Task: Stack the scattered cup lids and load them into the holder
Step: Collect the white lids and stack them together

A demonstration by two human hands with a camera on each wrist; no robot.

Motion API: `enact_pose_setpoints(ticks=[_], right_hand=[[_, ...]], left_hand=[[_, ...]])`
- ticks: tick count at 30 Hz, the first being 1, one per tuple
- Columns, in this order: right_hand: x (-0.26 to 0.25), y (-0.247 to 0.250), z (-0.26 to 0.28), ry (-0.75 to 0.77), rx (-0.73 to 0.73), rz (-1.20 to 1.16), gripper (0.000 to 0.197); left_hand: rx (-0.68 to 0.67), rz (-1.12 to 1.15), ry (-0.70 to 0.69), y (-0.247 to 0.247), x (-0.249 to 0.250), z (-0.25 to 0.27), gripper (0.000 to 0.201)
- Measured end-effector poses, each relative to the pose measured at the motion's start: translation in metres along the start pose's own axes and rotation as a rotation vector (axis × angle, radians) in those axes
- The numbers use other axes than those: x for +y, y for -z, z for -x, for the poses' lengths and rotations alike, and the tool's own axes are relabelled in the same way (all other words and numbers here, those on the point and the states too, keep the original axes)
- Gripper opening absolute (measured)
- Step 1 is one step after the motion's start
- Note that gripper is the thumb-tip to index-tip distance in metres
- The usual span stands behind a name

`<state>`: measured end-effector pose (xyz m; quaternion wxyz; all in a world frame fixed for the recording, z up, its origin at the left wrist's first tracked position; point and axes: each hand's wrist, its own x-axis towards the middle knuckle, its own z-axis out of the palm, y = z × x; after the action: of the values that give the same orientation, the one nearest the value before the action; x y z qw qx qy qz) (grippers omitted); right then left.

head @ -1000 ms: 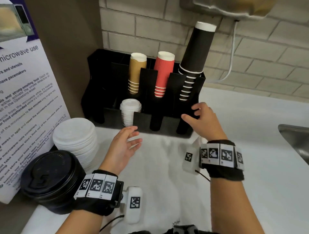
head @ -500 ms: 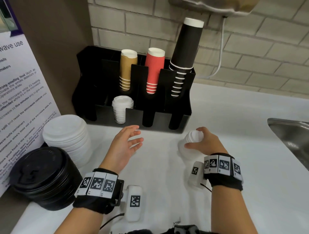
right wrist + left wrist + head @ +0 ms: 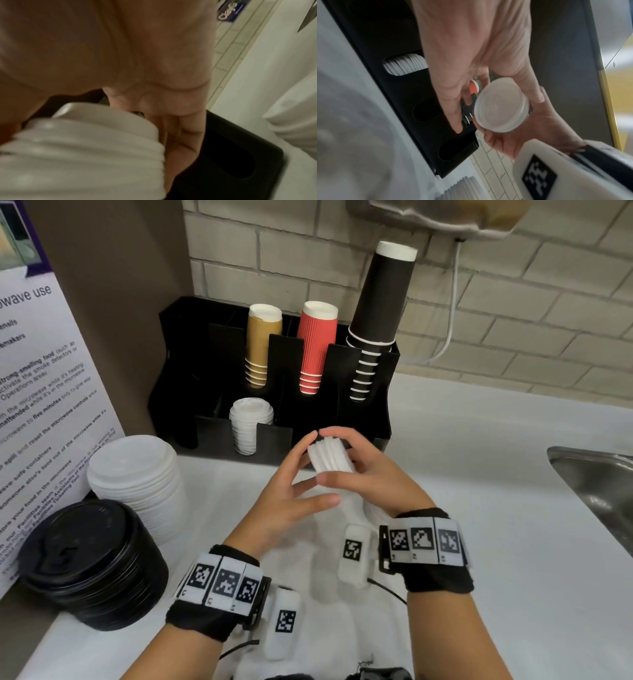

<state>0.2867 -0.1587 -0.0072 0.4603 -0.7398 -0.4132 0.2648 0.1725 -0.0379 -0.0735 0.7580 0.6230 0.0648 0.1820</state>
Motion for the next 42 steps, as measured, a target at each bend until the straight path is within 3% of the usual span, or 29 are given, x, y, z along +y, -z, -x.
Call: enact_pose_setpoints(ticks=[4,12,18,27,37,42], right_hand=[[-0.003,-0.001,-0.001,0.019,-0.044,-0.034,0.058],[-0.004,0.005,0.002,0.036,-0.092,-0.054,0.066],[-0.005,0.004,0.000,0.035,-0.034,-0.083,0.059],[-0.009,0.006,0.001,0.061,-0.098,-0.166,0.057],[-0.013,0.001,0.002,0.081,-0.100,-0.099,0.055],[-0.013,0.001,0.003,0.076,-0.076,-0.115,0.065]], left_hand=[[0.056,-0.004,-0.088,0.001,0.005,0.001,0.075],[0.018,-0.041,-0.041,0.009,0.007,0.004,0.083],[0.099,-0.021,-0.059,0.006,0.006,0.003,0.080],[-0.003,0.013,-0.066,0.013,0.013,0.003,0.081],[0.031,-0.036,-0.085,0.014,0.011,0.004,0.077],[0.051,-0.071,-0.104,0.013,0.012,0.005,0.080]])
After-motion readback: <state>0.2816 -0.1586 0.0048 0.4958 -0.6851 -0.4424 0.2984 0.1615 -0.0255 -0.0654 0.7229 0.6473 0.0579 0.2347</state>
